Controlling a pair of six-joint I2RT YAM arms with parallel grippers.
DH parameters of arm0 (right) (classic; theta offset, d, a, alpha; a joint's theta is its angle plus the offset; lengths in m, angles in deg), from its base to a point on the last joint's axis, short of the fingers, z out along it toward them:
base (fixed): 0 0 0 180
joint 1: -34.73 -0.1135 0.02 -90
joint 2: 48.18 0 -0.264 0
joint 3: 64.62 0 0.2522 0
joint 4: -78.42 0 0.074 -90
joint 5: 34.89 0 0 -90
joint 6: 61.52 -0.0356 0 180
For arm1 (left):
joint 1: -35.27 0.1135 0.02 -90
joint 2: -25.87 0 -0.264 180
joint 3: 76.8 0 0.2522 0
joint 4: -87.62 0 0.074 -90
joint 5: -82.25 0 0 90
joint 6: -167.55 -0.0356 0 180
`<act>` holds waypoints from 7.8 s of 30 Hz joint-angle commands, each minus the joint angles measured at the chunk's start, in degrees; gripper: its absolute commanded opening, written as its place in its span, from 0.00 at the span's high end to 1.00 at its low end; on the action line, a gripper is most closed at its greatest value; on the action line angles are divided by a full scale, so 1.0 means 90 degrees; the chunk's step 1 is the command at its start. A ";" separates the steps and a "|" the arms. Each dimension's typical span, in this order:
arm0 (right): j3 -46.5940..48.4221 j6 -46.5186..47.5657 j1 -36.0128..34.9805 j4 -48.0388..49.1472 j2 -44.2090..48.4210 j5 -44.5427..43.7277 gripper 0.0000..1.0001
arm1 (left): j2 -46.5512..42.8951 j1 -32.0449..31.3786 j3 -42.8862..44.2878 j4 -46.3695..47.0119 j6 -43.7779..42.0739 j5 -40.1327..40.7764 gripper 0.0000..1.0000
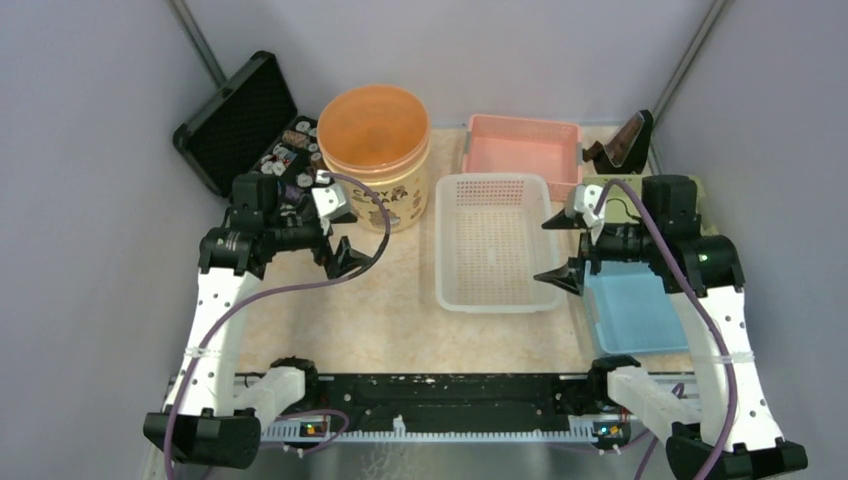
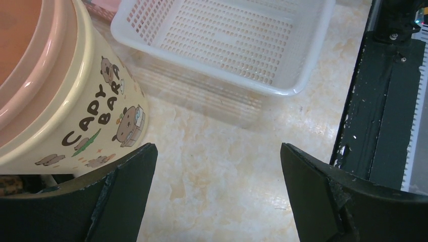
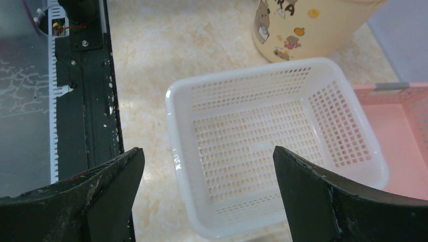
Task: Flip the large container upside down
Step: Move the multiple containers to the center of the board, then turn the container upside down at the center of the board.
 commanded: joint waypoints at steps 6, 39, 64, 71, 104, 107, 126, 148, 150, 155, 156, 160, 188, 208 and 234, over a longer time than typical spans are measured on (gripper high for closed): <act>-0.1225 -0.0323 -0.0201 0.1566 0.0137 -0.0014 0.01 | -0.0249 0.0011 -0.0359 0.0452 -0.0198 -0.0238 0.01; -0.3263 -0.0553 -0.2172 0.3578 0.0053 -0.2207 0.10 | -0.0310 0.0029 -0.1551 0.1413 0.0198 0.0096 0.01; -0.3540 -0.0497 -0.3223 0.3858 -0.0810 -0.2804 0.17 | -0.0065 0.0167 -0.1991 0.3761 0.1532 0.2019 0.01; -0.3579 -0.0497 -0.3243 0.3945 -0.0734 -0.2940 0.17 | 0.0944 0.0167 -0.1985 0.5025 0.1599 0.2938 0.05; -0.3299 -0.0565 -0.3232 0.3741 -0.0657 -0.3193 0.13 | 0.4223 -0.0701 -0.0710 0.7436 0.3370 0.3625 0.33; -0.3261 -0.0534 -0.3235 0.3697 -0.0649 -0.3299 0.13 | 0.4344 -0.0702 -0.0401 0.7168 0.3320 0.3428 0.22; -0.3438 -0.0050 -0.3249 0.2896 -0.0217 -0.2662 0.13 | 0.1579 -0.0702 -0.1235 0.3463 0.0675 0.1149 0.01; -0.3707 -0.0252 -0.3958 0.3326 -0.0819 -0.3584 0.33 | -0.0171 -0.0488 -0.2952 0.3026 0.0230 0.0975 0.01; -0.3712 -0.0266 -0.4016 0.3354 -0.0844 -0.3672 0.35 | -0.0160 -0.0428 -0.2942 0.3026 0.0250 0.0928 0.01; -0.3685 -0.0334 -0.4206 0.3450 -0.1140 -0.4168 0.40 | -0.0136 -0.0292 -0.2987 0.3052 0.0260 0.0815 0.01; -0.3653 -0.0347 -0.4257 0.3425 -0.1223 -0.4272 0.41 | -0.0125 -0.0262 -0.2992 0.3062 0.0268 0.0791 0.01; -0.3452 -0.0397 -0.4455 0.3267 -0.1486 -0.4595 0.48 | -0.0050 -0.0145 -0.2982 0.3037 0.0263 0.0658 0.01; -0.1927 -0.0545 -0.5179 0.1583 -0.1975 -0.4692 1.00 | 0.0061 0.0322 -0.2997 0.2931 0.0056 0.0204 0.01; -0.0019 -0.0702 -0.5172 -0.0181 -0.1695 -0.2989 1.00 | -0.0411 0.0343 -0.2381 0.2628 -0.0822 -0.1156 0.01; 0.0852 -0.0788 -0.4398 -0.0558 -0.1535 -0.2225 1.00 | 0.0842 -0.1534 -0.1978 0.3222 -0.1307 -0.1068 0.01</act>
